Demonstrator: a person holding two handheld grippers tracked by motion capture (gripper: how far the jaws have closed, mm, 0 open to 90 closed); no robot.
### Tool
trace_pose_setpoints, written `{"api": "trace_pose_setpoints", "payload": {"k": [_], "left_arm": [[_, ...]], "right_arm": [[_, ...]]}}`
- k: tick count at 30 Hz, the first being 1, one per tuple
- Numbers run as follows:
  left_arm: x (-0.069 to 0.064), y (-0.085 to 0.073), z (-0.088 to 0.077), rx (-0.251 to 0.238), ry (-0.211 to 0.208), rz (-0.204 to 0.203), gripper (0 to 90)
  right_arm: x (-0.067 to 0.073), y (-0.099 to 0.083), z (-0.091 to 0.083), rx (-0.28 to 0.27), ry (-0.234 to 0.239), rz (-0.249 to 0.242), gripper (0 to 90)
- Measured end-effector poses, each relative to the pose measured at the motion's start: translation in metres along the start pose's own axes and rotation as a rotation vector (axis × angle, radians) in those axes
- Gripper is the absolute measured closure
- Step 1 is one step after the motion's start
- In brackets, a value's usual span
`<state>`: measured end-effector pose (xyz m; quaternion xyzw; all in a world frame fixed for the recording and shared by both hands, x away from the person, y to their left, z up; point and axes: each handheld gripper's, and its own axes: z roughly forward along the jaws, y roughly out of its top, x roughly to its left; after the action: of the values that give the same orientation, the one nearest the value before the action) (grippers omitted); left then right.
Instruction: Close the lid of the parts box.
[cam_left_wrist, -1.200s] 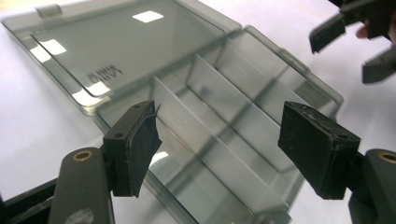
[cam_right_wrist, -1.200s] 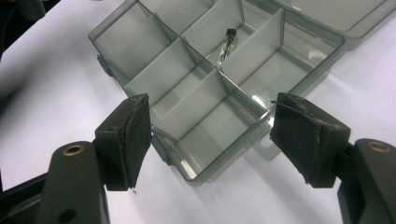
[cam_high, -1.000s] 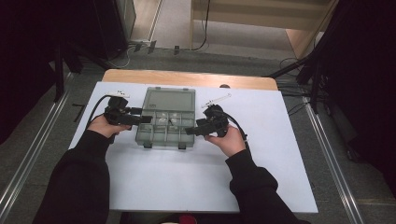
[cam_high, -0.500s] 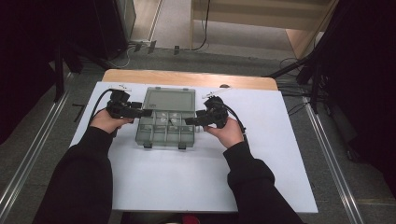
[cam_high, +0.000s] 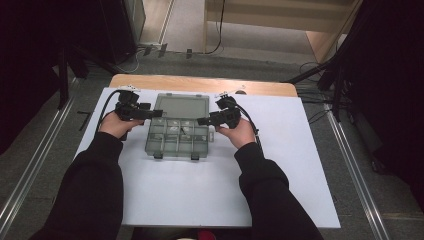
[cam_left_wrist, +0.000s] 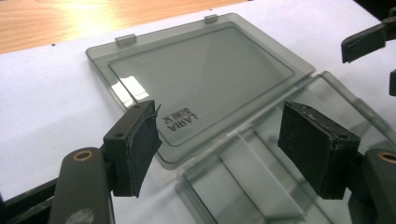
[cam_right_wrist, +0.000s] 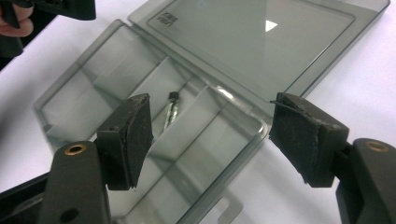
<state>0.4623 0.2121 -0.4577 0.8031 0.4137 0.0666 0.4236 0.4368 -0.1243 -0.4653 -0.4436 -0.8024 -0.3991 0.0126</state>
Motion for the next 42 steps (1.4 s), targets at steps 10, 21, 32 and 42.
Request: {"api": "trace_pose_setpoints", "payload": {"k": [10, 21, 32, 42], "left_arm": [[0.004, 0.002, 0.010, -0.030, 0.030, -0.011, 28.1], [0.009, -0.001, 0.022, -0.017, 0.079, -0.022, 28.2], [0.010, -0.004, 0.031, -0.043, 0.129, -0.043, 28.2], [0.012, -0.008, 0.039, -0.024, 0.147, -0.067, 28.1]], "right_arm": [[-0.013, 0.007, 0.012, -0.020, -0.032, 0.045, 30.8], [-0.022, 0.014, 0.020, -0.035, -0.070, 0.061, 31.0], [-0.028, 0.014, 0.034, -0.061, -0.124, 0.073, 29.8], [-0.031, 0.011, 0.049, -0.063, -0.159, 0.095, 29.3]]}}
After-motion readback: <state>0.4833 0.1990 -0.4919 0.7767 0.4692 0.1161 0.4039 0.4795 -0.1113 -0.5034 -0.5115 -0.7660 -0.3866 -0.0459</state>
